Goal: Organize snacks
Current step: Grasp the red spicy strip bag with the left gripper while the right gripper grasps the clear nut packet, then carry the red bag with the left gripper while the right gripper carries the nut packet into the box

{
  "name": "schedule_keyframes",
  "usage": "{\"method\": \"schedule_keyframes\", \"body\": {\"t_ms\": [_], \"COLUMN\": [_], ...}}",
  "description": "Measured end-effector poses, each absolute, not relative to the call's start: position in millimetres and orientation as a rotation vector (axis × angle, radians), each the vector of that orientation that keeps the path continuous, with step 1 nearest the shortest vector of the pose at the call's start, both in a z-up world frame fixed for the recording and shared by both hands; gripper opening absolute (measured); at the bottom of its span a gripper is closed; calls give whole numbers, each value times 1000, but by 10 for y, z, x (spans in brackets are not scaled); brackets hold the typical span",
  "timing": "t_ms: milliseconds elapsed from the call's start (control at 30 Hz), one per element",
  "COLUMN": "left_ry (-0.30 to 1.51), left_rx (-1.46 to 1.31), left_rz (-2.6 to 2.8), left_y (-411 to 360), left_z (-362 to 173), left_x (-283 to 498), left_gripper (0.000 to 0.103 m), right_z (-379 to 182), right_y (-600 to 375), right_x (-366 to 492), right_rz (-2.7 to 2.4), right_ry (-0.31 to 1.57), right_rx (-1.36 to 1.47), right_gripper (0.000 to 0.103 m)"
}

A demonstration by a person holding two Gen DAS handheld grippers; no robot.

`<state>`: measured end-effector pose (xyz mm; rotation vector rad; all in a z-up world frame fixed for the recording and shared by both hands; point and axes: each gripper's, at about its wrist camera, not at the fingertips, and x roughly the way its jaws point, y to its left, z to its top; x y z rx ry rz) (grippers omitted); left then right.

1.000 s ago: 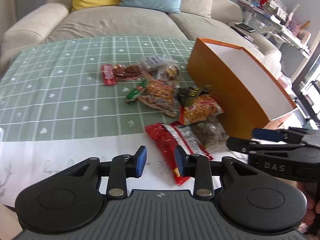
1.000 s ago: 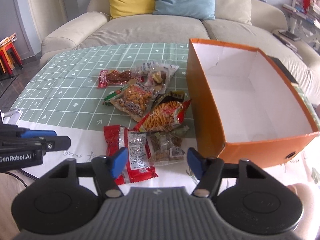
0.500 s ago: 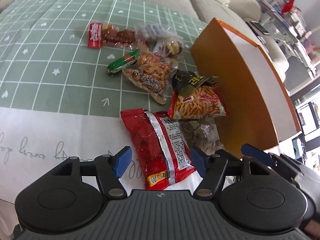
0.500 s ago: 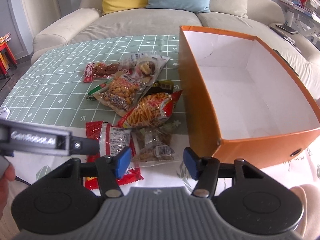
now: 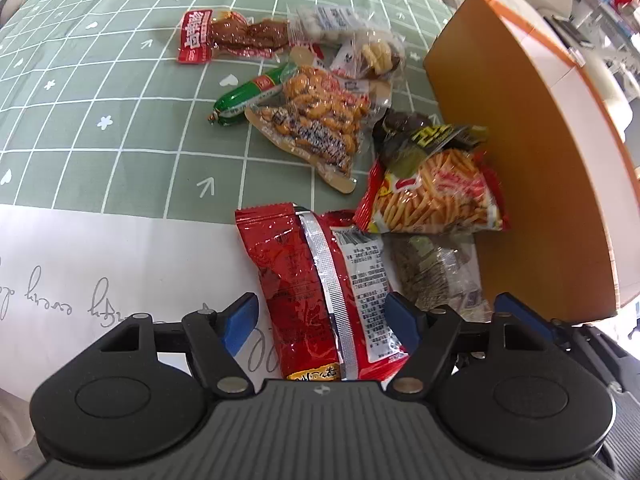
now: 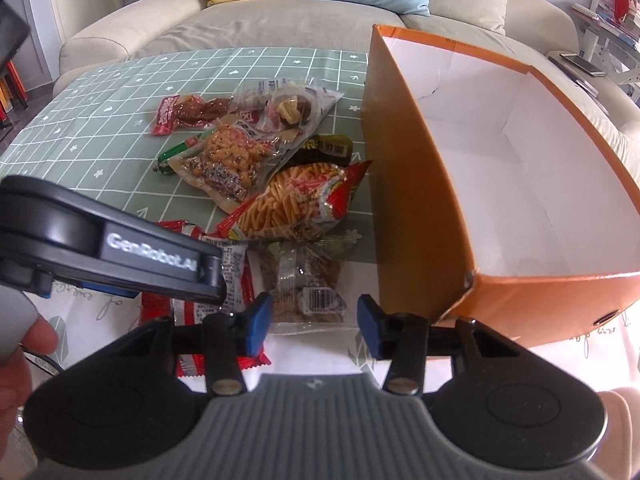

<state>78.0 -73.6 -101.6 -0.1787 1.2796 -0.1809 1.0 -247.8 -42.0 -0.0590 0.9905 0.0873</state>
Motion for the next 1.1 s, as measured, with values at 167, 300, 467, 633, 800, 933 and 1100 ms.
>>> {"method": "schedule_keyframes", "body": {"t_ms": [167,300,467,633,800,933,1100], "left_ry": [1268,1270,1265,1240,1194,1172,1172], "left_rx": [-102,-54,17,-54,-104,-138,-89], "left_rz": [-196,-185,-127,-166,-228,-153,-112], "left_y": [-771,-668,-470,-288,-276,-318,-438], "left_z": [-1032,-1009,-990,-975,-968,-963,-958], "left_x": [768,776,799,785,736,811,915], "left_gripper": [87,86,84,83,89,89,90], "right_z": [-450,-457,-450,-405,-361,-382,-461], "right_y": [-2458,-2416,-2333,-2310,-2387,-2355,-2287], "right_x": [29,26,23,-9,4,61,131], "right_rz": [96,116,167,176,161,161,169], "right_ry": [999,998,991,969,944,925,943], "right_rx": [-57,-50,-45,-48,10,0,-6], "right_gripper": [43,43,43,45,50,50,53]}}
